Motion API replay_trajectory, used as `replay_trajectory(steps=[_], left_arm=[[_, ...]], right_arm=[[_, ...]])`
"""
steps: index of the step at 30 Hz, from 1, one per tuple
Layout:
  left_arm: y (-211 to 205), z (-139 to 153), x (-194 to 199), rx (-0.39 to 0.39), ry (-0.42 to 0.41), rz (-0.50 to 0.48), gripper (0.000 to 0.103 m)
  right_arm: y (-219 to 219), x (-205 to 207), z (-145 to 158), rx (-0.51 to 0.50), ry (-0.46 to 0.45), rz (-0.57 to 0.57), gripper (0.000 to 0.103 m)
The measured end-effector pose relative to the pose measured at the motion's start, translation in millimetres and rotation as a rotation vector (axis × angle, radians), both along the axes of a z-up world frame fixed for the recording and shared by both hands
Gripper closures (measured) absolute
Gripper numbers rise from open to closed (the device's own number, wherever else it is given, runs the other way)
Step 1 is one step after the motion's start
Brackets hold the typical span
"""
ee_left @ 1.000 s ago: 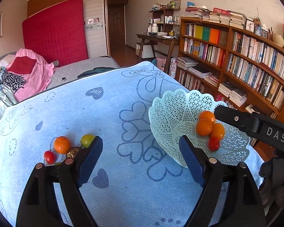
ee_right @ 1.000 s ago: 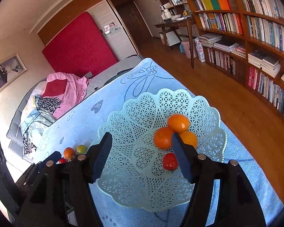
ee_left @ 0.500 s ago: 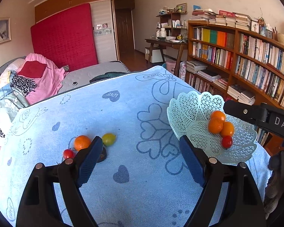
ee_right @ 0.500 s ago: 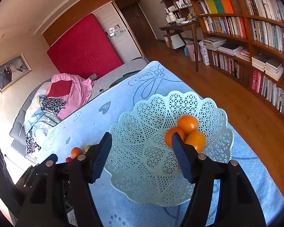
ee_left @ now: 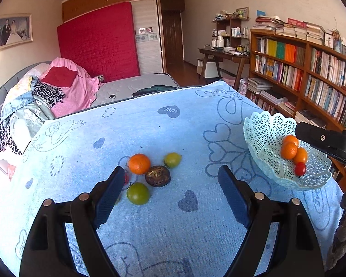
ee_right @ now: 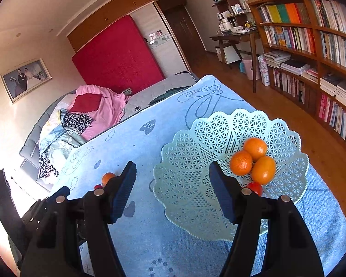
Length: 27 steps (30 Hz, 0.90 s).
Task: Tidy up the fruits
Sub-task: 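Withdraw both tools and move the left tool toward a green tomato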
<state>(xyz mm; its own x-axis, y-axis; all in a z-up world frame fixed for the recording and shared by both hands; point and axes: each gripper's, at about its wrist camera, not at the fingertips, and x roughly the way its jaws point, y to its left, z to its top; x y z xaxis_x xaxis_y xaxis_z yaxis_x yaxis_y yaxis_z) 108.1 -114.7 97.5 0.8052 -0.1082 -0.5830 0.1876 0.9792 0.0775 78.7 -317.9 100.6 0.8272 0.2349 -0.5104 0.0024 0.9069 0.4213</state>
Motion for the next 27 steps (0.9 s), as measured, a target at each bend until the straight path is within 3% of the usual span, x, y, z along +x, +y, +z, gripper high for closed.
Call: replay_trajectory(steps=[9, 27], left_arm=[[36.1, -2.7, -2.9, -0.005, 0.001, 0.079, 0.021], [96.6, -42.6, -4.0, 0.012, 0.088, 0.202, 0.021]], right_arm=[[23.1, -1.6, -3.0, -0.048, -0.012, 0.047, 0.036], [78.0, 1.0, -17.6, -0.147, 0.003, 0.171, 0.035]])
